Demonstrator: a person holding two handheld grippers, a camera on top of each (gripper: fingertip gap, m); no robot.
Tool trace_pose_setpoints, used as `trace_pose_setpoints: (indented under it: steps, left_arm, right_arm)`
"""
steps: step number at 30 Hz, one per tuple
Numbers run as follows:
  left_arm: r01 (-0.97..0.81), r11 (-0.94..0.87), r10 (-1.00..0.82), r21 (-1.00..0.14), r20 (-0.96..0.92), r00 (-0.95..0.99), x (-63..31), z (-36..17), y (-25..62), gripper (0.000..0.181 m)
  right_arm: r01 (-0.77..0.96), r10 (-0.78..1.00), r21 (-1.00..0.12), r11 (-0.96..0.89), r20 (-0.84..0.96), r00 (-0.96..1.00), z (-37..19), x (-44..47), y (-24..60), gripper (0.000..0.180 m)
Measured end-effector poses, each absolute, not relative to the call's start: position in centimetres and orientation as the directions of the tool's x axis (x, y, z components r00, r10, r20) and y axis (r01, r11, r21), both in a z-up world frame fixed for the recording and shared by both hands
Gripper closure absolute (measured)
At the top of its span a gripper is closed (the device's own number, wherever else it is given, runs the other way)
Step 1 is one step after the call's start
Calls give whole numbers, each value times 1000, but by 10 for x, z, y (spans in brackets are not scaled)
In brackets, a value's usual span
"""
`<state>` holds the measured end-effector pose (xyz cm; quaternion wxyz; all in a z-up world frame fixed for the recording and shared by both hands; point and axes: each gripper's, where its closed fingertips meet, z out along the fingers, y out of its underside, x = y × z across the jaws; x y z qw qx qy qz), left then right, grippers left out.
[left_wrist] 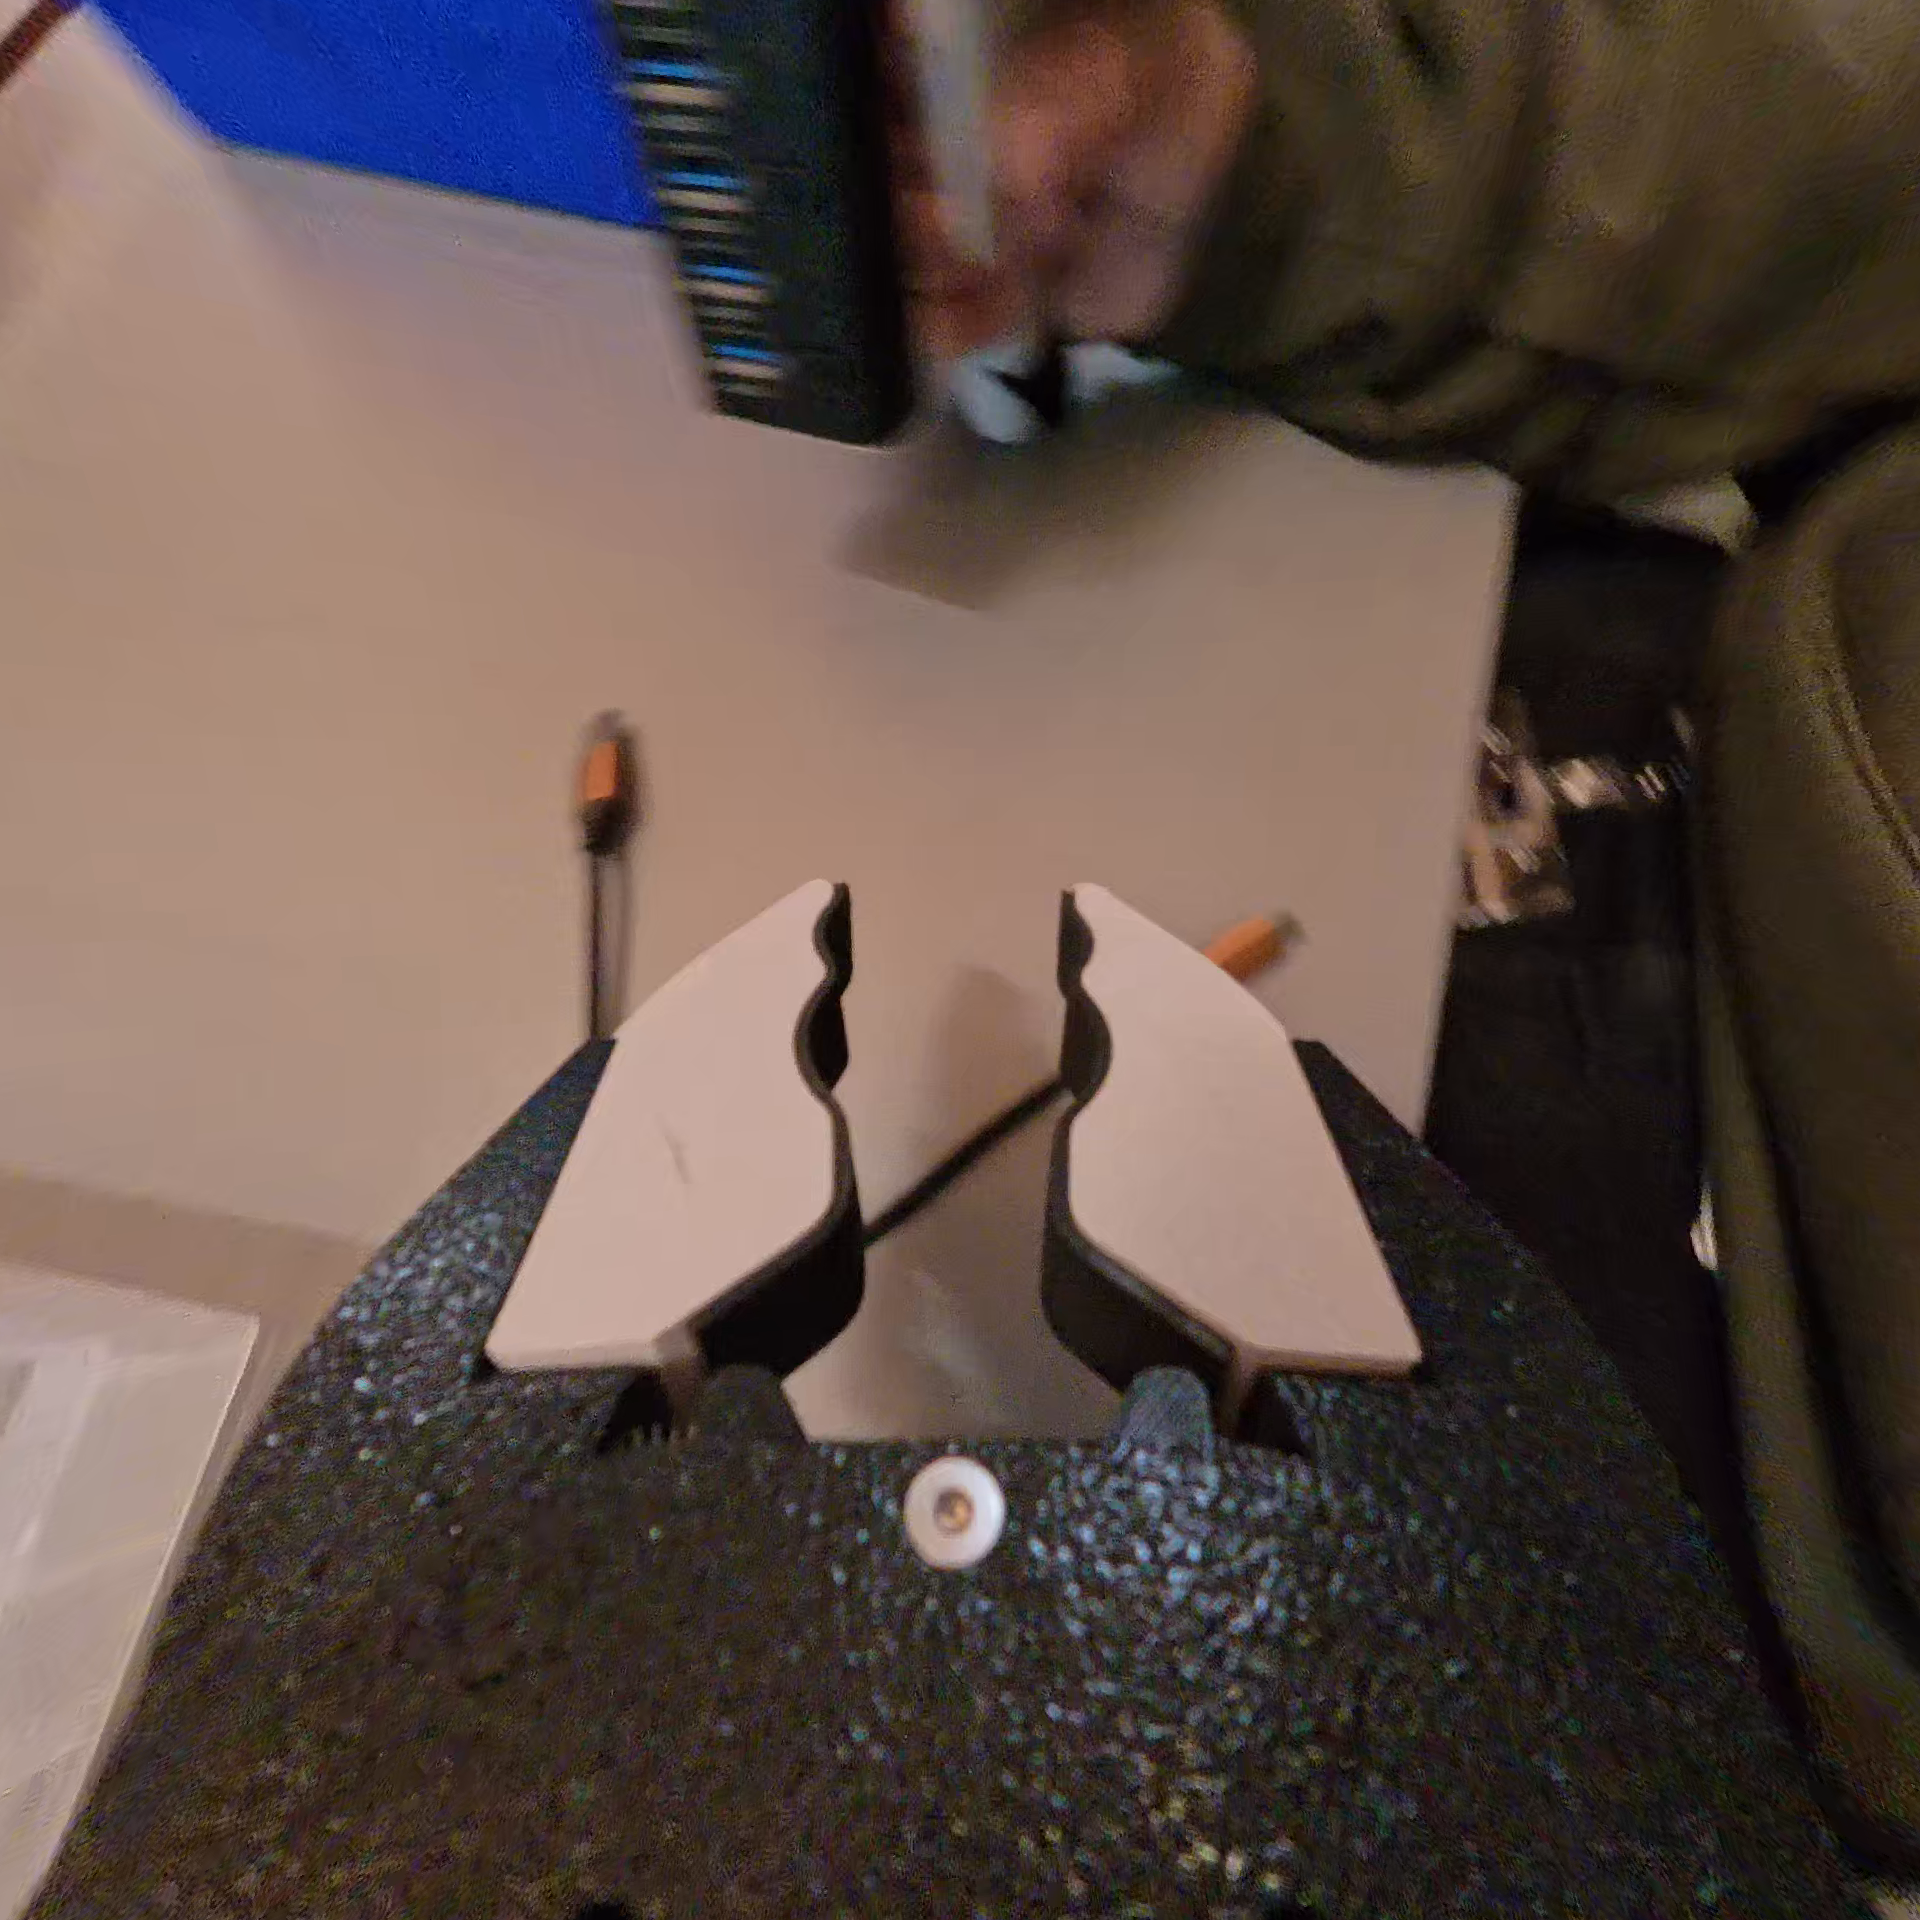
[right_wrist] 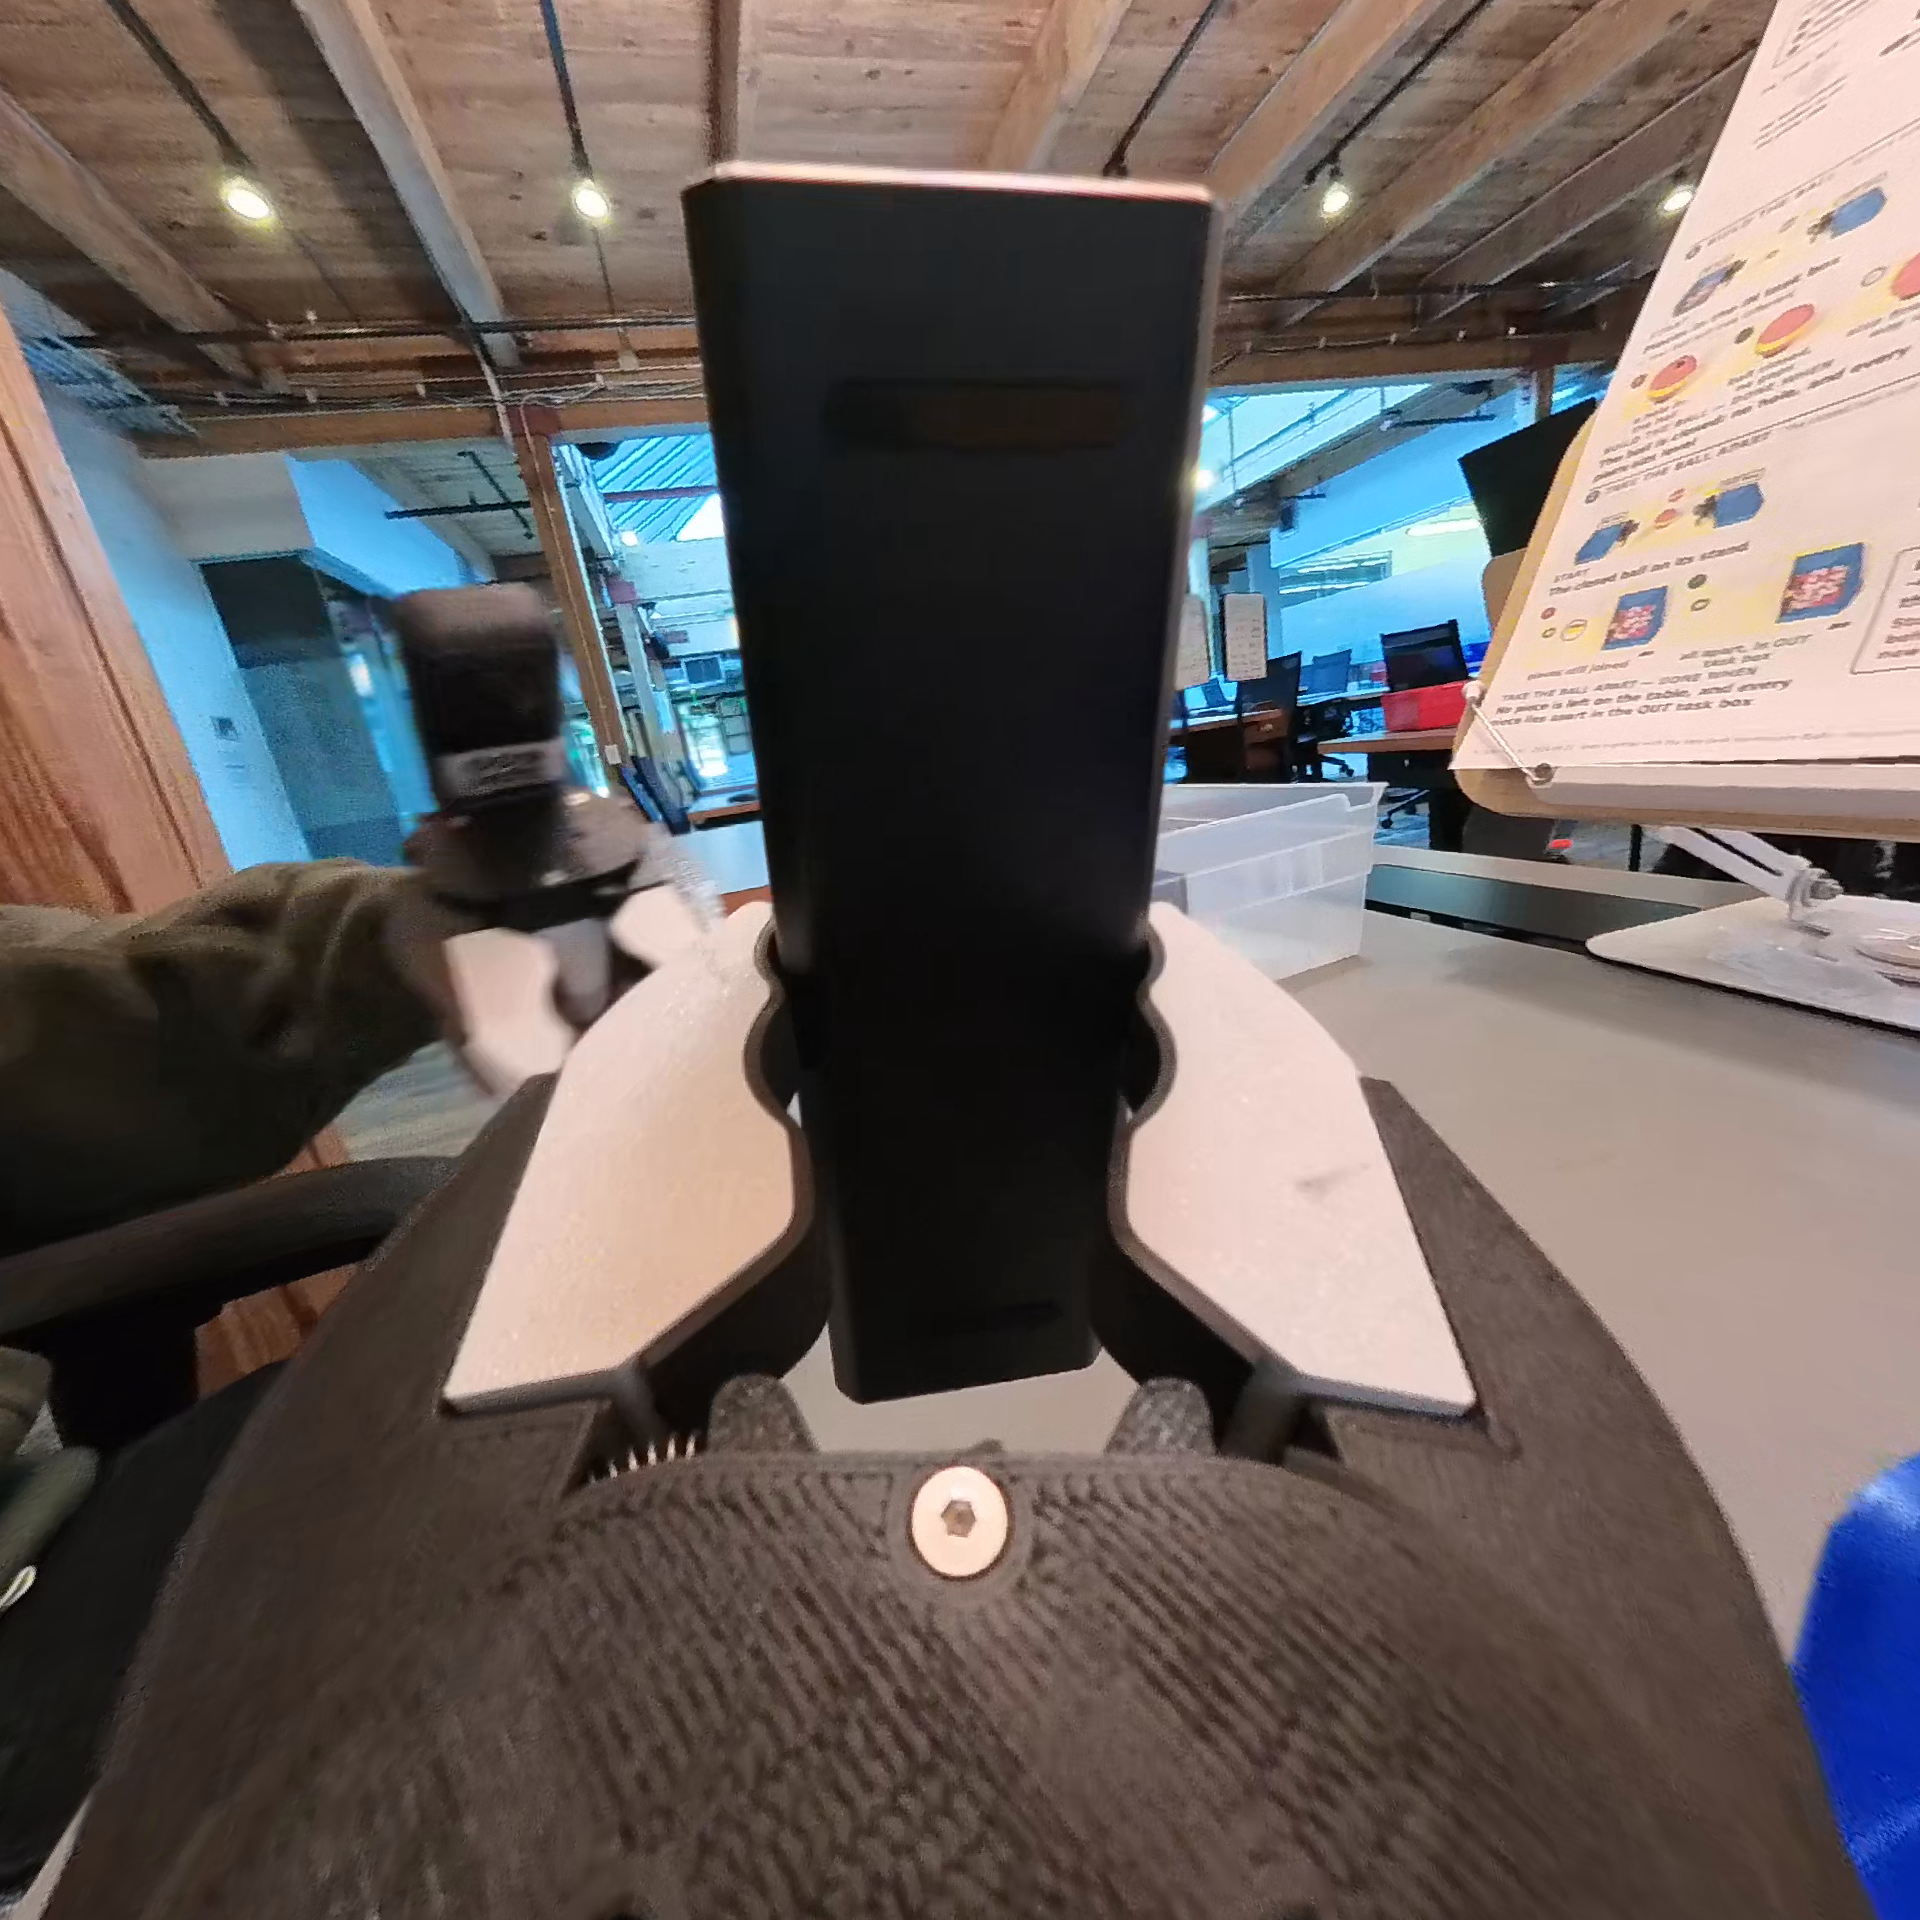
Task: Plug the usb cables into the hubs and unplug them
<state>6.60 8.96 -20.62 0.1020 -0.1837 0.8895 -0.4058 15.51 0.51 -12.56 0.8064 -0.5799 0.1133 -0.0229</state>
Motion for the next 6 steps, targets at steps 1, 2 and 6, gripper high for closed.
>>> trace_pose_setpoints:
  steps: [1, 2, 6]
  left_arm:
    - [-318, 570, -471, -758, 16, -882, 81, -205, 93, 144]
    - [-382, 550, -511, -743, 63, -857, 94, -207, 95, 145]
    - [-457, 611, -569, -647, 42, -821, 139, -231, 105, 151]
  right_arm:
    - [-93, -156, -942, 321, -149, 976, -126, 153, 6, 118]
    - [-89, -138, -944, 318, -139, 981, -126, 150, 7, 118]
    - [-84, -37, -938, 337, -102, 994, -122, 135, 4, 117]
